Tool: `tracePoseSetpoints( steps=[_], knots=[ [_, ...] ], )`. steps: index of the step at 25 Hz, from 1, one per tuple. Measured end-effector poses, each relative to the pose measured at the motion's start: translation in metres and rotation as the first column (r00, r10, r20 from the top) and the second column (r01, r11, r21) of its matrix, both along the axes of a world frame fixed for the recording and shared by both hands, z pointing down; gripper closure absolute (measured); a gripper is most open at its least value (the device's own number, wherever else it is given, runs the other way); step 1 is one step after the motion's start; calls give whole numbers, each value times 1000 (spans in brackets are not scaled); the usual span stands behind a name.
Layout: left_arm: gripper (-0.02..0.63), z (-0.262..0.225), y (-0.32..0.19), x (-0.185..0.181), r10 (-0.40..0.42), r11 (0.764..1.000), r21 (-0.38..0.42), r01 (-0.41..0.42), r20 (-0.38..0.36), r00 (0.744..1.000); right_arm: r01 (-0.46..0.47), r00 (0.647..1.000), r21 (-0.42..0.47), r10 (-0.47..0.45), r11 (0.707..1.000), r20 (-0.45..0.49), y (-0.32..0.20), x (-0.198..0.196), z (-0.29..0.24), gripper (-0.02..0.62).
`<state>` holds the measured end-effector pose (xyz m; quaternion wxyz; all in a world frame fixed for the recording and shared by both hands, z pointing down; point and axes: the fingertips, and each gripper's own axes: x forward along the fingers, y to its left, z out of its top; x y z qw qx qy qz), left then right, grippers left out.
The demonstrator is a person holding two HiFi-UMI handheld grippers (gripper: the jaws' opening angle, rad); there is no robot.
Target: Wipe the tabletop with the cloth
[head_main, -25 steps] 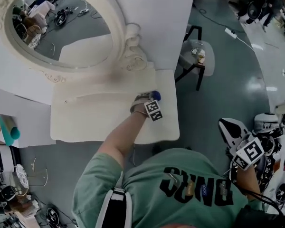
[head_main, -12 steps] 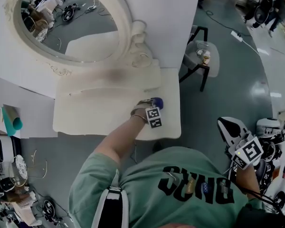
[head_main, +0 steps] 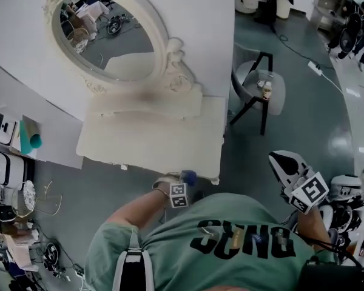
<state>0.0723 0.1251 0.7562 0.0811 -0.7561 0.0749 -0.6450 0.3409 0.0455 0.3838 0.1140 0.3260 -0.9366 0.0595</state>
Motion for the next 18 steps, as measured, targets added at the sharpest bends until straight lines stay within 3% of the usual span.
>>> tracePoseSetpoints(
  steps=[3,6,9,12,15,18],
  knots=[
    [526,28,78,-4,23,987,-159,-7,101,995,30,999,10,-30,1000,12,14,23,-7,584],
    [526,37,106,9,-144,969,-193,155,70,987,61,998,13,-61,998,11,18,39,-11,583],
    [525,22,83,16,-253,959,-127,252,8,967,82,996,-11,-82,997,19,14,39,-2,583],
    [525,-7,33,17,-297,954,-51,294,-77,952,104,994,-26,-103,994,18,1,18,4,583],
    [525,-40,-35,20,-286,954,38,296,-166,944,110,994,-12,-110,994,7,-19,-9,-2,584],
    [523,-63,-106,24,-224,959,126,254,-214,951,99,995,13,-99,995,-11,-38,-36,-15,583]
  ],
)
